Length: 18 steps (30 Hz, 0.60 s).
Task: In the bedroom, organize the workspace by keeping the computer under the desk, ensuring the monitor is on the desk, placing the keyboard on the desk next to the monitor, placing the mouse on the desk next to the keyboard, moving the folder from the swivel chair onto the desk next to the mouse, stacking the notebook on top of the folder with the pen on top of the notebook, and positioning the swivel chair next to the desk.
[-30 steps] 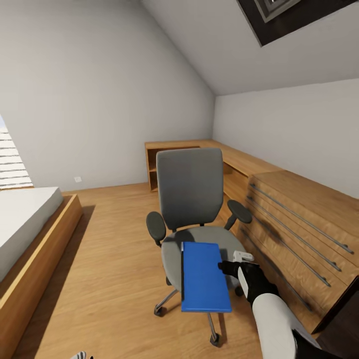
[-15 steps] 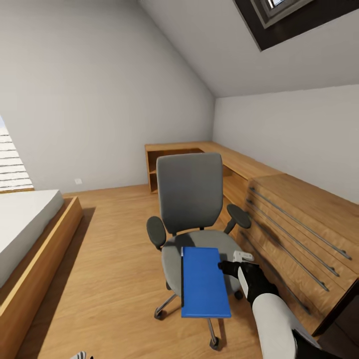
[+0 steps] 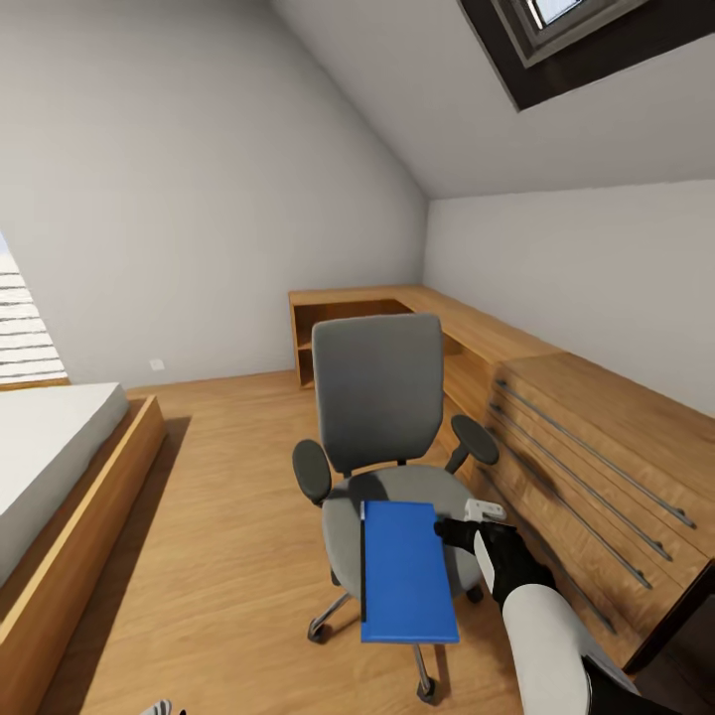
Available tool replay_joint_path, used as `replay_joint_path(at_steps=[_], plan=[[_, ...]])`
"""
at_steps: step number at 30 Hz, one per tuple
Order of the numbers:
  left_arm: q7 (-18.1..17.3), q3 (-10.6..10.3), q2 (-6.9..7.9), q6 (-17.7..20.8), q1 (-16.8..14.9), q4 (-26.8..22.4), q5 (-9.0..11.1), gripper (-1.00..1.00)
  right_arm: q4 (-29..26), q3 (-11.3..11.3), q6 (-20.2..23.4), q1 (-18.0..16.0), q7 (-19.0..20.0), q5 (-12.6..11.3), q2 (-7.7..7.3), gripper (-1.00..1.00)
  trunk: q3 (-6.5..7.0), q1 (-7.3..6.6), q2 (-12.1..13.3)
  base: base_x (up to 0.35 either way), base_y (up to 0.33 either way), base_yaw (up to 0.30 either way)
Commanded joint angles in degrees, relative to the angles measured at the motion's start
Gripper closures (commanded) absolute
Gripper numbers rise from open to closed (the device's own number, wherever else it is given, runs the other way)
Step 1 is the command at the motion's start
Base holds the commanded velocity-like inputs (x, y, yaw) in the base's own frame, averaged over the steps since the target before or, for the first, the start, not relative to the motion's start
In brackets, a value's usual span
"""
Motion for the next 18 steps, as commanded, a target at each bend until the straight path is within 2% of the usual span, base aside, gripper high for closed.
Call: replay_joint_path(at_steps=[1, 5, 12, 18], plan=[[0.0, -0.1, 0.02, -0.1, 0.0, 0.0, 0.6, -1.00, -0.2, -0.4, 0.2, 0.0, 0.5, 0.6, 0.09, -1.00, 0.14, -0.23, 0.4, 0.000, 0.000, 0.000], [0.1, 0.0, 0.02, 0.0, 0.0, 0.1, 0.6, -1.00, -0.4, -0.4, 0.2, 0.0, 0.5, 0.6, 0.09, -1.00, 0.86, -1.11, 2.0, 0.000, 0.000, 0.000], [0.2, -0.1, 0.02, 0.0, 0.0, 0.2, 0.6, -1.00, -0.5, -0.4, -1.0, 0.0, 0.3, 0.6, 0.35, -1.00, 0.86, -1.11, 2.0, 0.000, 0.000, -0.010], [0.4, -0.1, 0.02, 0.0, 0.0, 0.4, 0.6, -1.00, -0.5, -0.4, -3.2, 0.0, 0.3, 0.5, 0.83, -1.00, 0.86, -1.11, 2.0, 0.000, 0.000, -0.156]])
